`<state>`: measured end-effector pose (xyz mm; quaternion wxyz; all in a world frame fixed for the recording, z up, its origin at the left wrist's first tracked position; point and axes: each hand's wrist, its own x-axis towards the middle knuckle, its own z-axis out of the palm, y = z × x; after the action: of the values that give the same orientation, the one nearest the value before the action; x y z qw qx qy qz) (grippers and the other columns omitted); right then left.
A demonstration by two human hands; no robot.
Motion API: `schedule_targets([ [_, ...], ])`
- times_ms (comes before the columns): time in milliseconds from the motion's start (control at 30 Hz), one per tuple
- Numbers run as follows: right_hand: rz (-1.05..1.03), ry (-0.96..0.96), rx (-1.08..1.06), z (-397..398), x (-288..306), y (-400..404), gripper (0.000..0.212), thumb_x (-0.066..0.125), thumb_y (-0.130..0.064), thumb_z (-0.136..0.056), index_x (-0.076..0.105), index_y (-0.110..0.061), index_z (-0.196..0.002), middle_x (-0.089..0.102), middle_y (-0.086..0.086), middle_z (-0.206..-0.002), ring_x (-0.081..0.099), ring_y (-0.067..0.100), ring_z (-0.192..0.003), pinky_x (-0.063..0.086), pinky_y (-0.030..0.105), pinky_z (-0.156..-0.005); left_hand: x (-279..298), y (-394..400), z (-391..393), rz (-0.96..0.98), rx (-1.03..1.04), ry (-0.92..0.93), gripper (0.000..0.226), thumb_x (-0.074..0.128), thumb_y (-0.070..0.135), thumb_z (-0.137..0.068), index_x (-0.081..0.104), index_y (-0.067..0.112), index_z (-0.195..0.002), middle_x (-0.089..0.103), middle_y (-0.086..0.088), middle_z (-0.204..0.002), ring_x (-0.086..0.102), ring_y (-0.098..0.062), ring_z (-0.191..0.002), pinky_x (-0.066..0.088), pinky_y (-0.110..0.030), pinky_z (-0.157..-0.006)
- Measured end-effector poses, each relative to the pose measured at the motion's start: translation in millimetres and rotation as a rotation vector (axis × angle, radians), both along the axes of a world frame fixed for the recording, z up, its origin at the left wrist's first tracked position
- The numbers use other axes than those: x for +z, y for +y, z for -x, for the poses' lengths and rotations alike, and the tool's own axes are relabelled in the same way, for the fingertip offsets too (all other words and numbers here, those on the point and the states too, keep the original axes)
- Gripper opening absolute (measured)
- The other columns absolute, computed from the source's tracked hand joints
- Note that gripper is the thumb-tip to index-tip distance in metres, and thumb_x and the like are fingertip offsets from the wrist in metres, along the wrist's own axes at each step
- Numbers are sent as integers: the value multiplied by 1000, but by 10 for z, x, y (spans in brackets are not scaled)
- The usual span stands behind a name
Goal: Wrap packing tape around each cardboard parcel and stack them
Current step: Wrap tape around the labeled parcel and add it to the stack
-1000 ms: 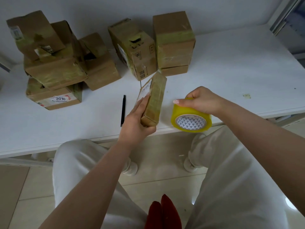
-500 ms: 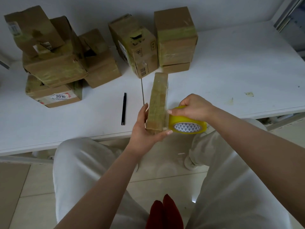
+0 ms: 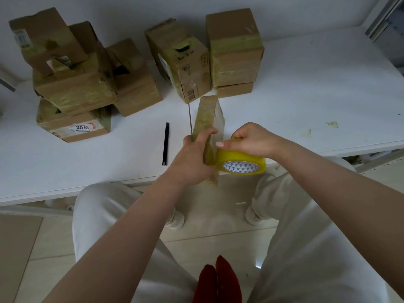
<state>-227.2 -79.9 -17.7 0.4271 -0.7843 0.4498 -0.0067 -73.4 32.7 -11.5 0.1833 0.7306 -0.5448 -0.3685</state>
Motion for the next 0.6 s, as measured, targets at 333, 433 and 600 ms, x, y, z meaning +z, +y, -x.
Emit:
schedule_targets([
  [333, -150, -279, -102, 271, 133, -93, 49, 69, -49, -81, 53, -8, -61, 48, 0, -55, 49, 12, -54, 39, 25, -59, -79, 142, -260, 173, 231, 578, 72, 68, -9, -82, 42, 35, -134, 50, 14, -122, 57, -6, -107, 57, -27, -84],
  [433, 210, 138, -38, 372, 0, -148, 73, 60, -78, -66, 55, -6, -61, 49, 5, -61, 50, 19, -61, 36, 31, -60, -72, 132, -232, 192, 255, 646, 70, 66, -9, -84, 43, 37, -132, 48, 16, -121, 58, -1, -103, 56, -22, -80],
  [600, 8, -79, -139, 490, -84, -103, 66, 64, -71, -66, 64, -5, -63, 57, -6, -54, 57, 15, -61, 41, 28, -64, -84, 153, -221, 188, 243, 694, 72, 67, -8, -84, 43, 38, -134, 51, 8, -125, 62, -3, -101, 55, -22, -79],
])
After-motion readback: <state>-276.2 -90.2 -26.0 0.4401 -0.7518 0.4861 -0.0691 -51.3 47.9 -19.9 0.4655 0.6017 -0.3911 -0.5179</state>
